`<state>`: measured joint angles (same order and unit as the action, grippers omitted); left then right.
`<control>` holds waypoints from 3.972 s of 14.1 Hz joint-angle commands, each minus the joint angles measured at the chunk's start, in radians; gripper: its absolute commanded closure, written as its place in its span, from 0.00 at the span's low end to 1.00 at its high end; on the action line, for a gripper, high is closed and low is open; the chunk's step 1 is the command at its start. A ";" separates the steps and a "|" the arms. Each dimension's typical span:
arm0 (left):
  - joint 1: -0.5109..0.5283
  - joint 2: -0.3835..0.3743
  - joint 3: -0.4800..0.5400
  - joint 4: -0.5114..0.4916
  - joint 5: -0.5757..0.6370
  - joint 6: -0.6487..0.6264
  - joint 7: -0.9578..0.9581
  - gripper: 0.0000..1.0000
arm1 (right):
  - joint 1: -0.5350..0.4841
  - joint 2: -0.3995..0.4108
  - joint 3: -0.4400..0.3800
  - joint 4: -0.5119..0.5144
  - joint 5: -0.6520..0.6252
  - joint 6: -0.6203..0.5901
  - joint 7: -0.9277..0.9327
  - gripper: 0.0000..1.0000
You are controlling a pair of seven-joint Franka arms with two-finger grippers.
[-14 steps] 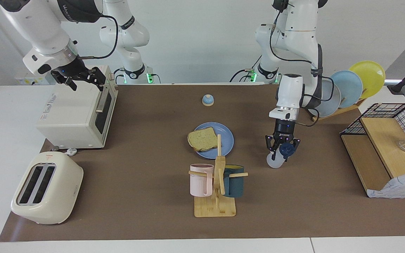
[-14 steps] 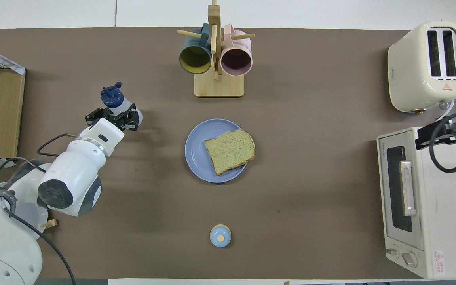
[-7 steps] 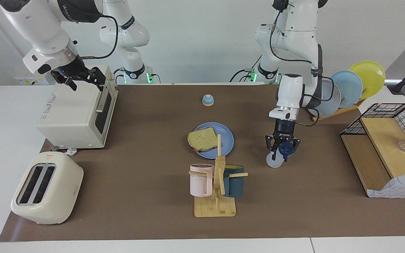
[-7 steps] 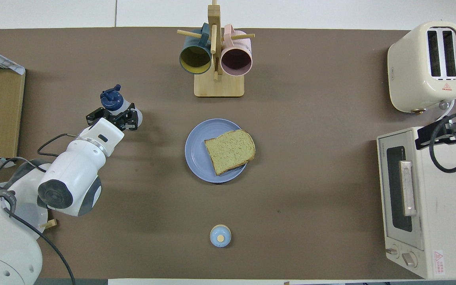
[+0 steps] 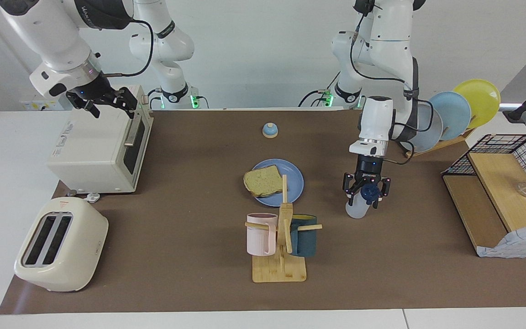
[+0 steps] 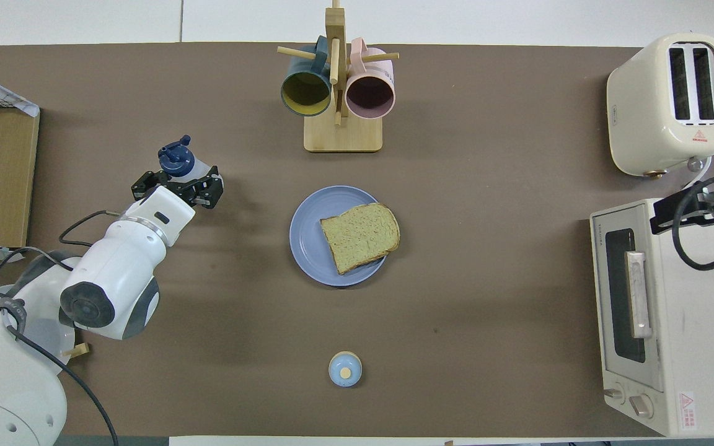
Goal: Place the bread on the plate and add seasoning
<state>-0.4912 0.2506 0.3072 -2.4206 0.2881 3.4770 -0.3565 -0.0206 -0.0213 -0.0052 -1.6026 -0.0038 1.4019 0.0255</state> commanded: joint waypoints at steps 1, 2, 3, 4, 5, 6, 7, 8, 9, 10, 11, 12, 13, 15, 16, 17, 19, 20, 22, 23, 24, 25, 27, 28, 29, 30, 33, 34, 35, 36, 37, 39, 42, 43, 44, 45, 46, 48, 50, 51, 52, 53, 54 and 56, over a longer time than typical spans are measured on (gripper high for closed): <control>-0.012 -0.013 0.015 -0.025 0.002 0.022 0.011 0.09 | -0.015 -0.022 0.008 -0.023 -0.005 -0.003 -0.030 0.00; -0.012 -0.019 0.015 -0.034 0.005 0.022 0.011 0.09 | -0.015 -0.022 0.008 -0.023 -0.005 -0.003 -0.030 0.00; -0.012 -0.031 0.015 -0.040 0.006 0.022 0.011 0.09 | -0.015 -0.022 0.008 -0.023 -0.005 -0.003 -0.030 0.00; -0.012 -0.040 0.016 -0.052 0.006 0.022 0.011 0.09 | -0.015 -0.022 0.008 -0.023 -0.005 -0.003 -0.030 0.00; -0.012 -0.059 0.015 -0.064 0.006 0.022 0.011 0.08 | -0.015 -0.022 0.008 -0.023 -0.005 -0.003 -0.030 0.00; -0.012 -0.069 0.016 -0.075 0.008 0.022 0.011 0.05 | -0.015 -0.022 0.008 -0.023 -0.005 -0.003 -0.030 0.00; -0.012 -0.082 0.015 -0.090 0.008 0.022 0.011 0.03 | -0.015 -0.022 0.008 -0.023 -0.005 -0.003 -0.030 0.00; -0.012 -0.092 0.015 -0.103 0.008 0.022 0.011 0.01 | -0.015 -0.022 0.008 -0.023 -0.005 -0.003 -0.030 0.00; -0.012 -0.105 0.015 -0.113 0.008 0.022 0.011 0.01 | -0.015 -0.022 0.008 -0.023 -0.005 -0.003 -0.030 0.00; -0.012 -0.117 0.015 -0.126 0.008 0.022 0.014 0.00 | -0.015 -0.022 0.008 -0.023 -0.005 -0.003 -0.030 0.00; -0.012 -0.132 0.015 -0.140 0.009 0.022 0.014 0.00 | -0.015 -0.022 0.008 -0.023 -0.005 -0.003 -0.030 0.00; -0.012 -0.146 0.015 -0.156 0.009 0.022 0.014 0.00 | -0.015 -0.022 0.008 -0.023 -0.005 -0.003 -0.030 0.00; -0.012 -0.161 0.015 -0.173 0.009 0.022 0.014 0.00 | -0.015 -0.022 0.008 -0.023 -0.005 -0.003 -0.030 0.00; -0.012 -0.188 0.015 -0.208 0.009 0.022 0.027 0.00 | -0.015 -0.022 0.008 -0.023 -0.005 -0.003 -0.030 0.00; -0.012 -0.203 0.015 -0.227 0.009 0.022 0.028 0.00 | -0.015 -0.022 0.008 -0.023 -0.005 -0.003 -0.030 0.00; -0.012 -0.221 0.015 -0.244 0.009 0.022 0.028 0.00 | -0.015 -0.022 0.008 -0.023 -0.005 -0.003 -0.030 0.00; -0.012 -0.253 0.013 -0.276 0.011 0.022 0.040 0.00 | -0.015 -0.022 0.008 -0.023 -0.005 -0.001 -0.030 0.00; -0.013 -0.269 0.012 -0.293 0.011 0.022 0.045 0.00 | -0.015 -0.022 0.008 -0.023 -0.005 -0.003 -0.030 0.00; -0.032 -0.295 0.010 -0.322 0.011 0.022 0.047 0.00 | -0.015 -0.022 0.008 -0.023 -0.005 -0.001 -0.030 0.00; -0.047 -0.298 0.010 -0.327 0.011 0.022 0.048 0.00 | -0.015 -0.022 0.008 -0.023 -0.005 -0.003 -0.030 0.00; -0.058 -0.301 0.007 -0.328 0.011 0.022 0.047 0.00 | -0.015 -0.022 0.008 -0.023 -0.005 -0.003 -0.030 0.00; -0.075 -0.303 0.007 -0.331 0.013 0.020 0.047 0.00 | -0.015 -0.022 0.008 -0.023 -0.005 -0.003 -0.030 0.00; -0.118 -0.307 0.006 -0.331 0.013 0.013 0.033 0.00 | -0.015 -0.022 0.008 -0.023 -0.005 -0.003 -0.030 0.00; -0.139 -0.309 0.006 -0.331 0.013 0.008 0.019 0.00 | -0.015 -0.022 0.008 -0.023 -0.005 -0.003 -0.030 0.00; -0.171 -0.307 0.006 -0.328 0.013 -0.001 -0.020 0.00 | -0.015 -0.022 0.008 -0.023 -0.005 -0.003 -0.030 0.00; -0.194 -0.307 0.006 -0.322 0.013 -0.013 -0.042 0.00 | -0.015 -0.022 0.008 -0.023 -0.005 -0.003 -0.030 0.00; -0.237 -0.303 0.006 -0.276 0.013 -0.077 -0.099 0.00 | -0.015 -0.022 0.008 -0.023 -0.005 -0.003 -0.030 0.00; -0.254 -0.300 0.006 -0.250 0.013 -0.114 -0.123 0.00 | -0.015 -0.022 0.008 -0.023 -0.004 -0.003 -0.030 0.00; -0.268 -0.298 0.006 -0.218 0.013 -0.166 -0.149 0.00 | -0.015 -0.022 0.008 -0.023 -0.005 -0.003 -0.030 0.00; -0.282 -0.298 0.004 -0.189 0.013 -0.217 -0.176 0.00 | -0.015 -0.022 0.008 -0.023 -0.005 -0.003 -0.030 0.00; -0.297 -0.298 0.004 -0.155 0.013 -0.264 -0.203 0.00 | -0.015 -0.022 0.008 -0.023 -0.004 -0.003 -0.030 0.00; -0.309 -0.304 0.004 -0.088 0.013 -0.369 -0.229 0.00 | -0.015 -0.022 0.008 -0.023 -0.005 -0.001 -0.030 0.00; -0.310 -0.307 -0.005 0.013 0.006 -0.546 -0.237 0.00 | -0.015 -0.022 0.008 -0.023 -0.005 -0.003 -0.030 0.00; -0.309 -0.307 -0.007 0.055 0.006 -0.626 -0.265 0.00 | -0.015 -0.022 0.008 -0.023 -0.005 -0.003 -0.030 0.00; -0.311 -0.307 -0.008 0.090 0.006 -0.692 -0.285 0.00 | -0.015 -0.022 0.008 -0.023 -0.005 -0.003 -0.030 0.00; -0.310 -0.307 -0.014 0.119 0.006 -0.748 -0.283 0.00 | -0.015 -0.022 0.008 -0.023 -0.005 -0.003 -0.030 0.00; -0.309 -0.307 -0.014 0.142 0.005 -0.791 -0.283 0.00 | -0.015 -0.022 0.008 -0.023 -0.005 -0.003 -0.030 0.00; -0.309 -0.309 -0.016 0.193 0.002 -0.898 -0.280 0.00 | -0.015 -0.022 0.008 -0.023 -0.005 -0.003 -0.030 0.00; -0.306 -0.309 -0.016 0.273 -0.001 -1.042 -0.273 0.00 | -0.015 -0.022 0.008 -0.023 -0.004 -0.003 -0.030 0.00; -0.299 -0.309 -0.016 0.305 -0.026 -1.094 -0.269 0.00 | -0.015 -0.022 0.008 -0.023 -0.005 -0.003 -0.030 0.00; -0.291 -0.310 -0.011 0.333 -0.055 -1.133 -0.248 0.00 | -0.015 -0.022 0.008 -0.023 -0.005 -0.003 -0.030 0.00; -0.273 -0.315 -0.007 0.362 -0.078 -1.173 -0.192 0.00 | -0.015 -0.022 0.008 -0.023 -0.005 -0.003 -0.030 0.00; -0.235 -0.313 -0.007 0.391 -0.110 -1.225 -0.118 0.00 | -0.015 -0.022 0.008 -0.023 -0.005 -0.003 -0.030 0.00; -0.181 -0.310 -0.005 0.445 -0.176 -1.292 0.003 0.00 | -0.015 -0.022 0.008 -0.023 -0.005 -0.003 -0.030 0.00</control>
<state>-0.7215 -0.0551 0.3031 -2.0225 0.1707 2.2595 -0.4625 -0.0206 -0.0213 -0.0052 -1.6026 -0.0038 1.4019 0.0255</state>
